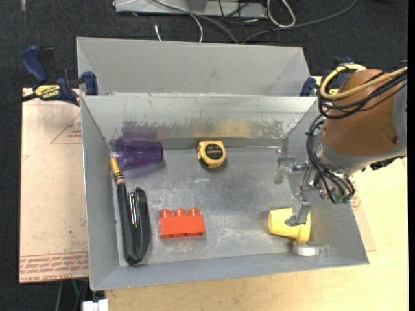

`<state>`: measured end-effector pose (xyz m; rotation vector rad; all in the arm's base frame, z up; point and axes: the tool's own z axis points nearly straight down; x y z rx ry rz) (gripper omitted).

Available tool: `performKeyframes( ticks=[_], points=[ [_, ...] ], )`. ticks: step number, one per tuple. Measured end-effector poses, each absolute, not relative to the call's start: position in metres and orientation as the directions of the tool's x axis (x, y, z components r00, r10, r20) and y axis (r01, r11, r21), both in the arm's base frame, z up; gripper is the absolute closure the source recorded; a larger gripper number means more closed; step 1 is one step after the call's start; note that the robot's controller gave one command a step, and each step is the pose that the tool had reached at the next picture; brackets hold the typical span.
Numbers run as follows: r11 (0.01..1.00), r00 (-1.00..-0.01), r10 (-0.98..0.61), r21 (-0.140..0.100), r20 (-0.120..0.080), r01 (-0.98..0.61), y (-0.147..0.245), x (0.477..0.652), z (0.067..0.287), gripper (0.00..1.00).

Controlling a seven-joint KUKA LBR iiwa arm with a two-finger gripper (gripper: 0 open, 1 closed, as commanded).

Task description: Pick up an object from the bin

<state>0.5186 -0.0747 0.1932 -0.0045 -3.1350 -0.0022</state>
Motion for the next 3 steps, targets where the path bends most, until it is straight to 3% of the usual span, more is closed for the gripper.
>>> performKeyframes(
  ticks=[1,2,3],
  points=[
    [1.0,-1.0,0.0,0.001,-0.001,0.0,-0.074,0.52,0.198,0.0],
    [0.998,-0.998,0.06,0.001,-0.003,0.06,-0.102,0.499,0.115,0.0],
    [1.0,-1.0,0.029,0.001,-0.007,0.029,-0.115,0.49,0.108,0.0]
  ],
)
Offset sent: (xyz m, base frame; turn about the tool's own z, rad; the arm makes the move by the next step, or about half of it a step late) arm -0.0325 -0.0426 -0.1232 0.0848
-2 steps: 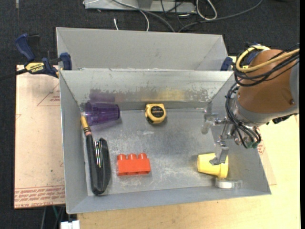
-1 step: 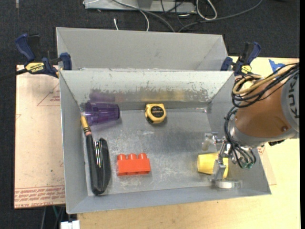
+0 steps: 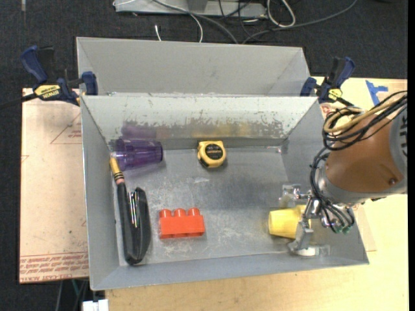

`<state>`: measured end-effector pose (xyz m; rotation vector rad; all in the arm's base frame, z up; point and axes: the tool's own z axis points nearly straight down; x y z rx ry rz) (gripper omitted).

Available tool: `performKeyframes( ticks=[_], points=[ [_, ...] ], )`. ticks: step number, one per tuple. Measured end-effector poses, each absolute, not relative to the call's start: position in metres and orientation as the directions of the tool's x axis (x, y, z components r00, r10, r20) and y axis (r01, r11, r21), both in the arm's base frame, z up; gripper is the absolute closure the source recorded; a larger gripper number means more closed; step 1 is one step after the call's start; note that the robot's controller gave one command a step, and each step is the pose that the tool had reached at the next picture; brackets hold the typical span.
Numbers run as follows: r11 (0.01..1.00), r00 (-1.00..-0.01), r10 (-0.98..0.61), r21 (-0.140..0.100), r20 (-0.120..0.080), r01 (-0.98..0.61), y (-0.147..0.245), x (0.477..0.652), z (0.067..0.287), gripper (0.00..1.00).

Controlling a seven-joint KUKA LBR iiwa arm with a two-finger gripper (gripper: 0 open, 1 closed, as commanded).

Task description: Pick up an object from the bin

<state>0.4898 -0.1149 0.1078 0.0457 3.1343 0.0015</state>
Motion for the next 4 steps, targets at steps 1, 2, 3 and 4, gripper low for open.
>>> performKeyframes(
  ticks=[1,2,3,4],
  points=[
    [0.996,-0.996,0.084,0.002,-0.005,0.084,-0.113,0.489,0.113,0.0],
    [0.998,-0.998,0.066,0.001,-0.023,0.066,-0.117,0.484,0.071,0.0],
    [0.995,-0.995,0.099,0.002,-0.016,0.099,-0.118,0.482,0.07,1.0],
    [0.994,-0.994,0.109,0.003,-0.017,0.109,-0.118,0.482,0.07,1.0]
  ],
)
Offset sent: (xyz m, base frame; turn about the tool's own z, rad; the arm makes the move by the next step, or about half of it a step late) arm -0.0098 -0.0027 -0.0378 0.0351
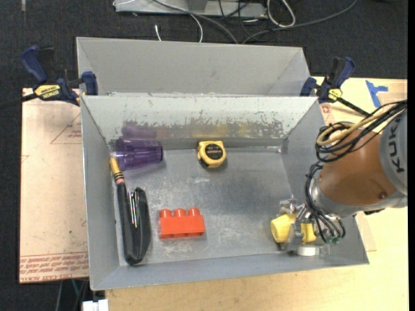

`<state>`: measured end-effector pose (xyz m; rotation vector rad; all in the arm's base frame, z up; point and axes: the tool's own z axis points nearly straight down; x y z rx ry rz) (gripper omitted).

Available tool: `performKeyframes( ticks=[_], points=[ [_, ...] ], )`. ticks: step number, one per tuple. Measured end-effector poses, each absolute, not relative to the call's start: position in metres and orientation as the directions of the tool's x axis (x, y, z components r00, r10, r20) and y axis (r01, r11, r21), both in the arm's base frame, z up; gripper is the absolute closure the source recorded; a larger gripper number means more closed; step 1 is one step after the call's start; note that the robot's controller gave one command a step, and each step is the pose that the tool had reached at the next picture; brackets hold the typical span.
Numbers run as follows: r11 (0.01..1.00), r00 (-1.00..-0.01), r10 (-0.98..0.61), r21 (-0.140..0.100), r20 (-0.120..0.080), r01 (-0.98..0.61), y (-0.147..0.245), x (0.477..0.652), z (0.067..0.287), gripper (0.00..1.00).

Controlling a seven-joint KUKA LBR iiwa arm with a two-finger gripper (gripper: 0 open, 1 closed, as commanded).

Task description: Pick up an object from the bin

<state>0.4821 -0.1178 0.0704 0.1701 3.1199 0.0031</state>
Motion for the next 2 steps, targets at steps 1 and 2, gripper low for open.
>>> performKeyframes(
  ticks=[1,2],
  points=[
    [0.994,-0.994,0.108,0.003,-0.016,0.108,-0.117,0.482,0.073,1.0],
    [0.994,-0.994,0.107,0.005,-0.005,0.107,-0.116,0.479,0.107,1.0]
  ],
)
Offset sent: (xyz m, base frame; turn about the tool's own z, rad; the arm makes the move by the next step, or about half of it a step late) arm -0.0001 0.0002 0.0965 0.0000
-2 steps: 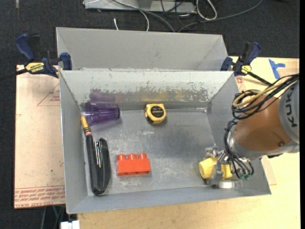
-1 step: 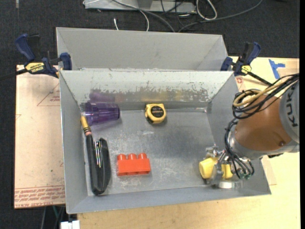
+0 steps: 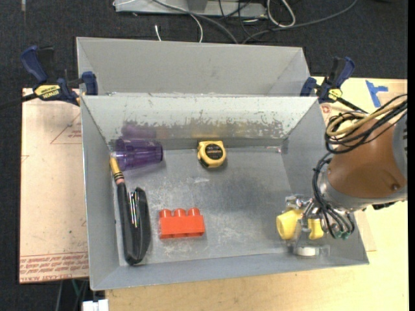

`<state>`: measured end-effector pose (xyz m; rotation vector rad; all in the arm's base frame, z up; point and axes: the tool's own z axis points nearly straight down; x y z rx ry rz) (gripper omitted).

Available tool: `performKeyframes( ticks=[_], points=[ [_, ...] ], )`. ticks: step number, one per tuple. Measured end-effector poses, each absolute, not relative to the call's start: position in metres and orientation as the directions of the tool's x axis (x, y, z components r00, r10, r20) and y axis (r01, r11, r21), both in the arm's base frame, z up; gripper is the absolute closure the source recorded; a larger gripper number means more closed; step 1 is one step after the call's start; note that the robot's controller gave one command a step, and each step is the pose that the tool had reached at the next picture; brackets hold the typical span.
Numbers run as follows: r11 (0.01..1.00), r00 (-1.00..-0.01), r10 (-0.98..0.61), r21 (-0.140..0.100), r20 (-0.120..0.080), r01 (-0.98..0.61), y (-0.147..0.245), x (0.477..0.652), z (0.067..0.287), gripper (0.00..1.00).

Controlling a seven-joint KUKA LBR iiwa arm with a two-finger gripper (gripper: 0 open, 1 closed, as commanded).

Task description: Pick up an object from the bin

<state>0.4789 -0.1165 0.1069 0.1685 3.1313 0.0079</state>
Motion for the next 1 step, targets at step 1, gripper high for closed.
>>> performKeyframes(
  ticks=[1],
  points=[
    [0.994,-0.994,0.106,0.005,-0.01,0.106,-0.1165,0.4807,0.1327,1.0]
  ],
)
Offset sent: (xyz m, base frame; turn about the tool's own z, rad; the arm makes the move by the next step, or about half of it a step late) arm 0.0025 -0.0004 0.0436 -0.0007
